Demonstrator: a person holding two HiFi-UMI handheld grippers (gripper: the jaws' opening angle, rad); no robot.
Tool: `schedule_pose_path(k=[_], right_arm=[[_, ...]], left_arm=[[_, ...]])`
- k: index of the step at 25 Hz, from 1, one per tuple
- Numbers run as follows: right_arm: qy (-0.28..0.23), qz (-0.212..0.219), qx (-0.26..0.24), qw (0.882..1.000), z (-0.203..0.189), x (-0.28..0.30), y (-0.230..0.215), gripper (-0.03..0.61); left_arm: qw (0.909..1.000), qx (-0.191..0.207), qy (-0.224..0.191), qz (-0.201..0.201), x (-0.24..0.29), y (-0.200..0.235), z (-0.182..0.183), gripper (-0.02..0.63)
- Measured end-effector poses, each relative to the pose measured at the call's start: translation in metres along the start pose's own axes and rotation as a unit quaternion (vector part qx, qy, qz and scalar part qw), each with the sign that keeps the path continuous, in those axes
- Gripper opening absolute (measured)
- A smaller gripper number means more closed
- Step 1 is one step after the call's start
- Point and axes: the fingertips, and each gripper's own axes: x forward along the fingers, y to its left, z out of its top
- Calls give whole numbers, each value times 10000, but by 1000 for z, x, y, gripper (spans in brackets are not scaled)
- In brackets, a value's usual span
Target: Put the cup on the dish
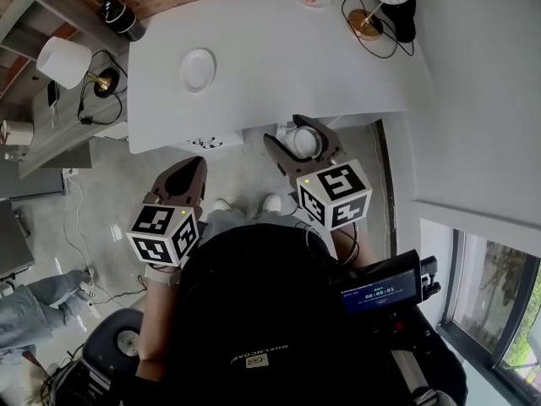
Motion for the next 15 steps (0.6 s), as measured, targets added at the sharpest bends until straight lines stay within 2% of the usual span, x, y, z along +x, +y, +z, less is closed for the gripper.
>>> schedule_pose_path(k=[15], right_arm=[[180,-92,164,9997,-14,-1,-17,267]], left_arm=[[9999,-73,79,-8,9,-3,-10,6]])
